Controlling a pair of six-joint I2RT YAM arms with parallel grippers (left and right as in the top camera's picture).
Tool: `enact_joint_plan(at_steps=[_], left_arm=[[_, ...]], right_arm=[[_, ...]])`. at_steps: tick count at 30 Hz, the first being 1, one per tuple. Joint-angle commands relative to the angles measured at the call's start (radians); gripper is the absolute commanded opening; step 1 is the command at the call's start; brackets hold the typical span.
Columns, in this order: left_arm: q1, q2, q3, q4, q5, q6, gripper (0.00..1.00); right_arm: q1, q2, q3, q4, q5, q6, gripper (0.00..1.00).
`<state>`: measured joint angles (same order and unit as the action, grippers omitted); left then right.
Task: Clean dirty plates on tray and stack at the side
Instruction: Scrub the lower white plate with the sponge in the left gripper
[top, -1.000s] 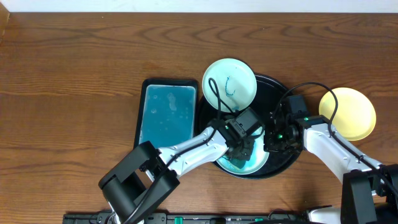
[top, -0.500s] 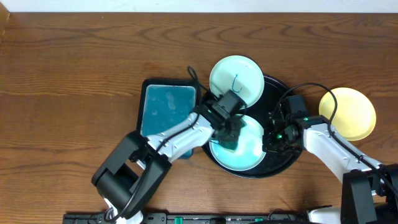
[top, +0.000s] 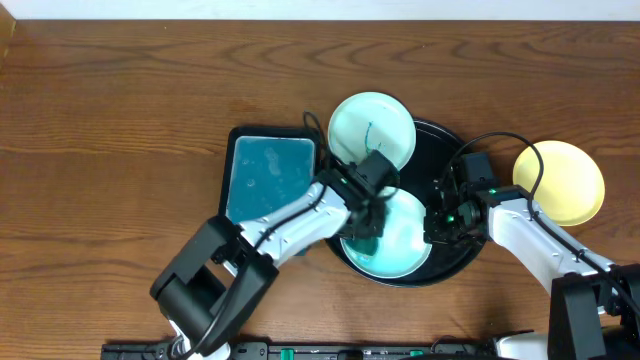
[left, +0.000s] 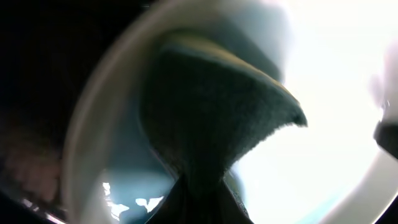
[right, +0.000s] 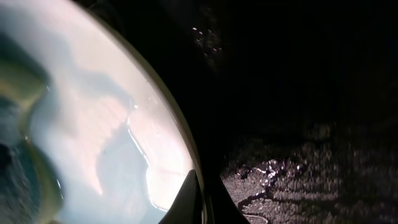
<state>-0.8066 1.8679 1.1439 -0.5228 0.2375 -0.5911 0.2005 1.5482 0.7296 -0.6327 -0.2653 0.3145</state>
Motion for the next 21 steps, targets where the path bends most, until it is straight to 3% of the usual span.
enact_joint_plan(at_steps=[1,10,15,21], left_arm=[[-0.098,0.04,-0.044,0.003,0.061,-0.012,0.08],[-0.146,0.04,-0.044,0.191,0.057,0.033,0.08],[-0.085,0.039,-0.044,0.217,-0.053,0.041,0.08],[0.032,-0.011,-0.044,0.182,-0.055,0.058,0.08]], right_arm=[[0.014,-0.003,-0.011,-0.007,-0.005,0.006,0.01],[0.014,-0.003,-0.011,-0.007,-0.005,0.006,0.01],[0.014,-0.003,-0.011,-0.008,-0.005,0.006,0.01],[0.014,-0.003,-0.011,-0.007,-0.004,0.006,0.01]])
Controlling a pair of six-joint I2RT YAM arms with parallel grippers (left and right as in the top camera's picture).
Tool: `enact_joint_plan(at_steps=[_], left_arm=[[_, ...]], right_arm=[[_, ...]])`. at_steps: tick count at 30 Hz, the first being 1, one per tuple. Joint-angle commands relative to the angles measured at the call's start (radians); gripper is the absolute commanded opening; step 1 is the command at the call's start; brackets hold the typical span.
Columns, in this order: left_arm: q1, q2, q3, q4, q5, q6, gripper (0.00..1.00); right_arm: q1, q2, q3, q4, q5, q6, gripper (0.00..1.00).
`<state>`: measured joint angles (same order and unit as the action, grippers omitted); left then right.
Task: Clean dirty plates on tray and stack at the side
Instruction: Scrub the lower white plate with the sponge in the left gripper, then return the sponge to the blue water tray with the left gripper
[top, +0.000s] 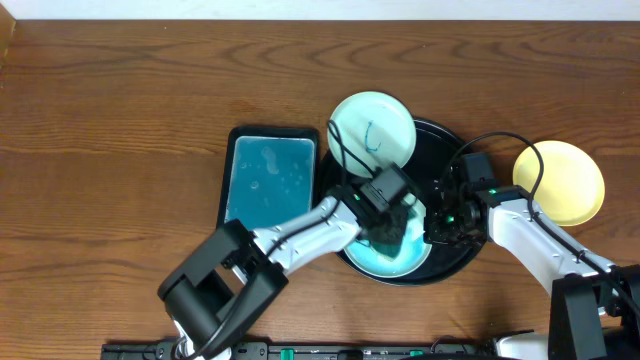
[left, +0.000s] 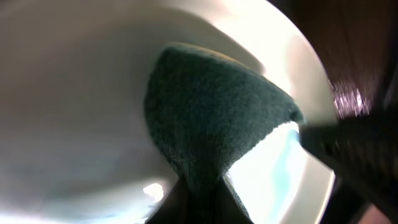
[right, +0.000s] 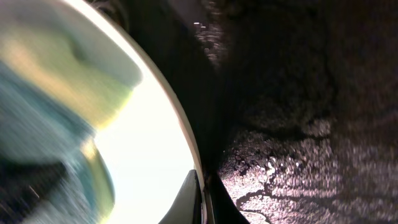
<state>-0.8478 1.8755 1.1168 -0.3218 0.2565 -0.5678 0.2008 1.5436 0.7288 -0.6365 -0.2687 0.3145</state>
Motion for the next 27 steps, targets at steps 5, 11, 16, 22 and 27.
enact_joint_plan(at_steps=[5,11,16,22,27], left_arm=[[0.121,-0.182,-0.017,-0.108,-0.062,0.09,0.08],[0.14,-0.338,-0.017,-0.225,-0.097,0.122,0.08],[0.224,-0.362,-0.017,-0.316,-0.177,0.124,0.08],[0.384,-0.36,-0.019,-0.351,-0.18,0.175,0.08],[0.491,-0.36,-0.055,-0.352,-0.179,0.175,0.08]], right_arm=[[0.013,0.001,-0.011,0.006,0.01,0.006,0.01],[0.013,0.001,-0.011,0.025,0.01,0.006,0.01],[0.013,0.001,-0.011,0.043,0.01,0.006,0.07],[0.013,0.001,-0.011,0.058,0.01,0.006,0.01],[0.014,0.001,-0.011,0.05,0.006,0.006,0.01]])
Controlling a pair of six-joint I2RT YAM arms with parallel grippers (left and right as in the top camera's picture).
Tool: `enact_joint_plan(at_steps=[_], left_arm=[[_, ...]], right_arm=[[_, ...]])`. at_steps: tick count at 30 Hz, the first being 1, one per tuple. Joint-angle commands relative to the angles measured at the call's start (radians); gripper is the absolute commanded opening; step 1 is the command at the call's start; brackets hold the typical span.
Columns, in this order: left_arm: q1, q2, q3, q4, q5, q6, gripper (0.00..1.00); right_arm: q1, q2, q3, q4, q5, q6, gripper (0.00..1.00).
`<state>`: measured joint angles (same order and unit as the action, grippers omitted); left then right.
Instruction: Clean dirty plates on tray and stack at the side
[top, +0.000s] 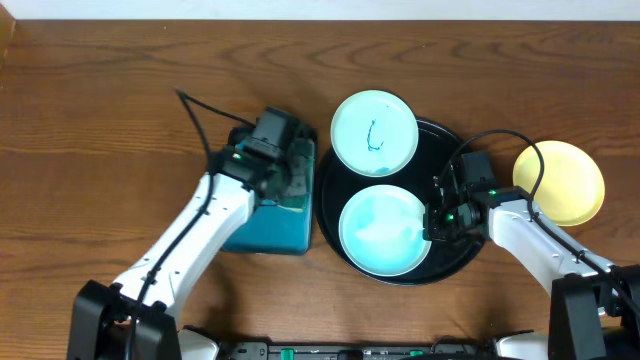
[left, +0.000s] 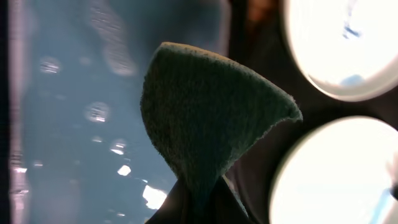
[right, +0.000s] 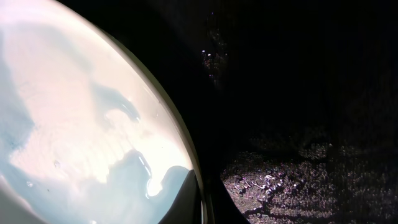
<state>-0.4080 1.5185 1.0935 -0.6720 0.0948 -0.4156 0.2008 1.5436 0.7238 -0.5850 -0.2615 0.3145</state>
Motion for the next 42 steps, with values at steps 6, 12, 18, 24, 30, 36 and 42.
enact_joint_plan(at_steps=[6,12,18,24,30,36,42], left_arm=[[0.105,-0.003,-0.074,-0.013,-0.018,0.023,0.08],[0.107,-0.003,-0.075,-0.021,-0.018,0.023,0.08],[0.107,-0.003,-0.075,-0.027,-0.018,0.023,0.08],[0.107,-0.003,-0.075,-0.027,-0.044,0.023,0.08],[0.107,-0.003,-0.075,-0.026,-0.043,0.023,0.08],[0.107,-0.003,-0.075,-0.024,-0.044,0.023,0.08],[0.107,0.008,-0.076,-0.019,-0.044,0.052,0.08]], right_arm=[[0.014,0.001,-0.006,0.013,-0.187,-0.066,0.01],[0.014,0.001,-0.005,0.03,-0.236,-0.076,0.01],[-0.019,-0.017,0.023,0.042,-0.227,-0.076,0.01],[-0.032,-0.113,0.081,-0.032,-0.027,-0.076,0.01],[-0.029,-0.226,0.148,-0.147,0.308,-0.076,0.01],[-0.029,-0.296,0.187,-0.19,0.443,-0.077,0.01],[-0.006,-0.339,0.199,-0.194,0.523,-0.088,0.01]])
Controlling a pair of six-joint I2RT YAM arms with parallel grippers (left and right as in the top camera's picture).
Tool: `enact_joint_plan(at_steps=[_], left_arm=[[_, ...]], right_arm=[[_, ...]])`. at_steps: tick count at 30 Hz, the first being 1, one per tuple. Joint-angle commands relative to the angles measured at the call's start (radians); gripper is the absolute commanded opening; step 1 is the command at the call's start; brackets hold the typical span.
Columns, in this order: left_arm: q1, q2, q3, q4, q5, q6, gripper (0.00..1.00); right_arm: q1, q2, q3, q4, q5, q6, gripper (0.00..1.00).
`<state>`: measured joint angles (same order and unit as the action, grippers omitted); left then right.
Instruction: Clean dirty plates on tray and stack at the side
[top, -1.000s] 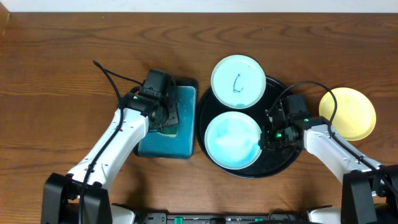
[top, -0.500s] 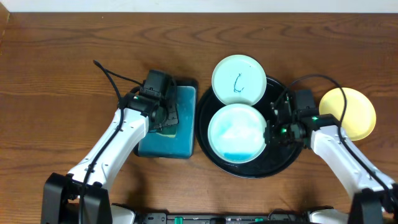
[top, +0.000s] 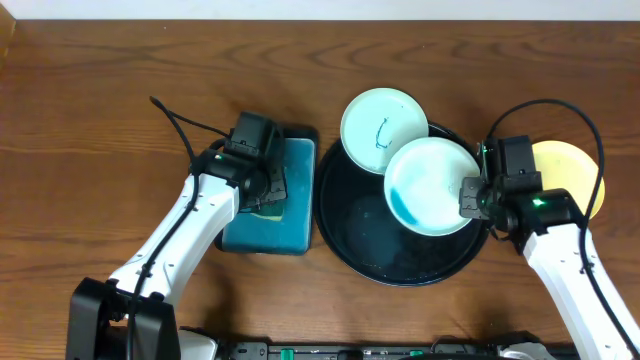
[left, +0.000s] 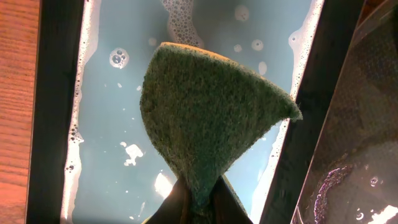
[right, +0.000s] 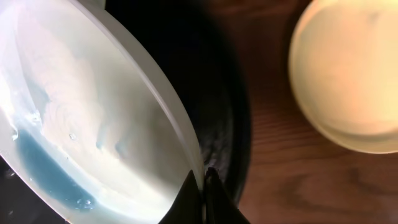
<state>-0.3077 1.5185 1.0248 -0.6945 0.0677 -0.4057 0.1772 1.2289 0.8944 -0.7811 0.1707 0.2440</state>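
My right gripper (right: 202, 177) is shut on the rim of a wet pale-blue plate (top: 430, 186), held tilted over the right part of the round black tray (top: 400, 262), blue water pooled at its low edge (right: 43, 168). A second pale plate (top: 384, 118) with a dark squiggle rests on the tray's far rim. The yellow plate (top: 580, 170) lies on the table to the right, also seen as yellow plate (right: 348, 74). My left gripper (left: 200, 190) is shut on a green sponge (left: 208, 118) over the soapy water basin (top: 262, 235).
The black basin (left: 56, 124) of foamy blue water stands just left of the tray, almost touching its rim. Brown wooden table (top: 110, 90) surrounds everything. Cables arch over both arms.
My right gripper has lifted the pale-blue plate off the tray floor, tilted, and moved it right toward the yellow plate. The left gripper with the sponge sits a little lower over the basin.
My left gripper held the sponge on the near pale-blue plate in the tray while the right gripper held that plate's rim. Then the sponge was over the basin, the plate still flat. Now the plate is raised and tilted at the tray's right.
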Motion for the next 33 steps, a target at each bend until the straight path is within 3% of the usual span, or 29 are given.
enact_joint_plan(at_steps=[1,13,29,33], left_arm=[[0.006,0.013,-0.007,0.003,-0.017,0.048,0.08],[0.006,0.151,-0.007,0.02,-0.016,0.05,0.08],[0.006,0.162,-0.007,0.029,-0.016,0.05,0.08],[0.006,0.162,-0.007,0.029,-0.016,0.05,0.08]], right_arm=[[0.03,-0.027,0.029,0.002,0.113,-0.018,0.01],[0.312,-0.027,0.03,0.009,0.493,-0.033,0.01],[0.649,-0.027,0.03,0.05,0.874,-0.063,0.01],[0.687,-0.027,0.03,0.081,0.929,-0.163,0.01]])
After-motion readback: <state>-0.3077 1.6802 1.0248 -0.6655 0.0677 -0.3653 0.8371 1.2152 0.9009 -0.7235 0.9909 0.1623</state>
